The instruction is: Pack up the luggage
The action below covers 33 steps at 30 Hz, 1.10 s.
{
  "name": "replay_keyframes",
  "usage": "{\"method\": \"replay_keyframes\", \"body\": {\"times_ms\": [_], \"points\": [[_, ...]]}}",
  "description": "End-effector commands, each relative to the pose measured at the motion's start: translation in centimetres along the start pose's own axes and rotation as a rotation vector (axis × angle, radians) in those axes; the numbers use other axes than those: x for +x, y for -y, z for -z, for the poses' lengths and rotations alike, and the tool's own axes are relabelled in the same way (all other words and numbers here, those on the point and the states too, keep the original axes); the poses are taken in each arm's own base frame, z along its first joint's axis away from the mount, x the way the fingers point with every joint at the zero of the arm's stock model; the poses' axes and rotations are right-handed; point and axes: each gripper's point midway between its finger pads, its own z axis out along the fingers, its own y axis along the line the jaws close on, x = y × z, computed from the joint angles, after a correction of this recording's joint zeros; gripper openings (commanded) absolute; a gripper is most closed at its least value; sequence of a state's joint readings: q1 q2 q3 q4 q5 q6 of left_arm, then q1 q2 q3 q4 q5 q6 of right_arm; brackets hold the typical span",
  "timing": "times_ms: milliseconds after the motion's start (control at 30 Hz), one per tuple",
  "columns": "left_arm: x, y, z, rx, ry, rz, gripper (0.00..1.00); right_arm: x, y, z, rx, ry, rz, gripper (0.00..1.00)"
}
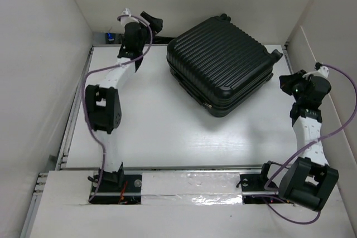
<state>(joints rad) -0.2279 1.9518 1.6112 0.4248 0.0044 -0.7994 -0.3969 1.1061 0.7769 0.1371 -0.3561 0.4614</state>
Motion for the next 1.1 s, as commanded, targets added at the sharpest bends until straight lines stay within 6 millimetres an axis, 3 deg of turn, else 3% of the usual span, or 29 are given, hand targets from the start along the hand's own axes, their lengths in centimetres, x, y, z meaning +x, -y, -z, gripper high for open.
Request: {"method": "replay_keyframes", "body": {"times_ms": [0, 67, 100, 133, 200, 333, 400, 433, 567, 633, 700, 733, 800, 833, 867, 900, 933, 967, 1033, 1067], "points": [[3.7, -4.2, -3.8, -0.099, -0.209, -0.055, 0.9, -1.9, 2.5, 0.4, 0.094, 0.122, -0.007, 0.03], [4.4, -5.1, -6.8, -0.075, -0.231, -0.048, 0.9, -0.2, 3.3, -1.3, 0.089, 0.049, -0.029, 0.05], [5.0, -5.1, -7.5, -0.055, -0.248, -0.046, 0.9, -0.8, 2.8, -2.0, 0.066, 0.04, -0.031, 0.08], [5.4, -5.0, -8.2, -0.022, -0.253, -0.046, 0.91, -0.3, 2.8, -2.7, 0.051, 0.005, -0.043, 0.18], [6.7, -5.5, -9.7, 0.011, -0.267, -0.031, 0.92, 0.0, 3.7, -4.2, 0.061, -0.019, -0.054, 0.27], [8.5, -3.5, -11.6, 0.147, -0.258, -0.016, 0.93, 0.7, 3.8, -5.9, 0.06, -0.032, -0.054, 0.41], [8.8, -3.5, -12.3, 0.181, -0.244, -0.014, 0.98, 1.5, 4.0, -6.6, 0.072, -0.069, -0.021, 0.42], [8.7, -2.4, -12.7, 0.22, -0.215, -0.008, 0.99, 2.3, 3.7, -7.2, 0.069, -0.1, -0.015, 0.42], [9.1, -2.2, -13.4, 0.288, -0.182, 0.008, 0.99, 4.3, 3.3, -8.5, 0.05, -0.154, 0.014, 0.43], [9.8, -0.9, -13.0, 0.353, -0.193, -0.004, 0.99, 5.1, 2.9, -9.0, 0.039, -0.181, 0.025, 0.43], [11.8, 0.2, -12.4, 0.395, -0.231, -0.029, 0.97, 6.2, 2.1, -10.1, 0.013, -0.223, 0.055, 0.43], [11.9, 1.1, -11.8, 0.454, -0.242, -0.045, 0.97, 6.9, 1.8, -10.4, 0.008, -0.251, 0.06, 0.43], [14.1, 1.7, -10.0, 0.481, -0.304, -0.055, 0.96, 7.8, 0.5, -11.5, -0.033, -0.284, 0.081, 0.43], [13.8, 2.5, -9.2, 0.521, -0.301, -0.065, 0.96, 8.2, 0.0, -11.9, -0.049, -0.294, 0.085, 0.43], [16.5, -0.6, -8.1, 0.469, -0.359, -0.049, 0.95, 8.6, -0.7, -12.1, -0.073, -0.307, 0.089, 0.43], [14.6, 1.4, -6.6, 0.503, -0.331, -0.052, 0.94, 9.7, -1.6, -12.5, -0.102, -0.333, 0.103, 0.43], [14.1, 2.7, -5.4, 0.541, -0.293, -0.05, 0.94, 9.5, -2.7, -12.9, -0.127, -0.338, 0.116, 0.43], [16.2, -0.2, -3.9, 0.48, -0.335, -0.031, 0.94, 9.8, -3.5, -13.1, -0.15, -0.348, 0.128, 0.43], [13.3, 2.3, -1.4, 0.532, -0.256, -0.034, 0.94, 10.4, -5.3, -13.7, -0.184, -0.375, 0.159, 0.43], [13.4, 1.6, 0.4, 0.506, -0.263, -0.024, 0.93, 10.6, -5.9, -13.7, -0.204, -0.384, 0.174, 0.43]]}}
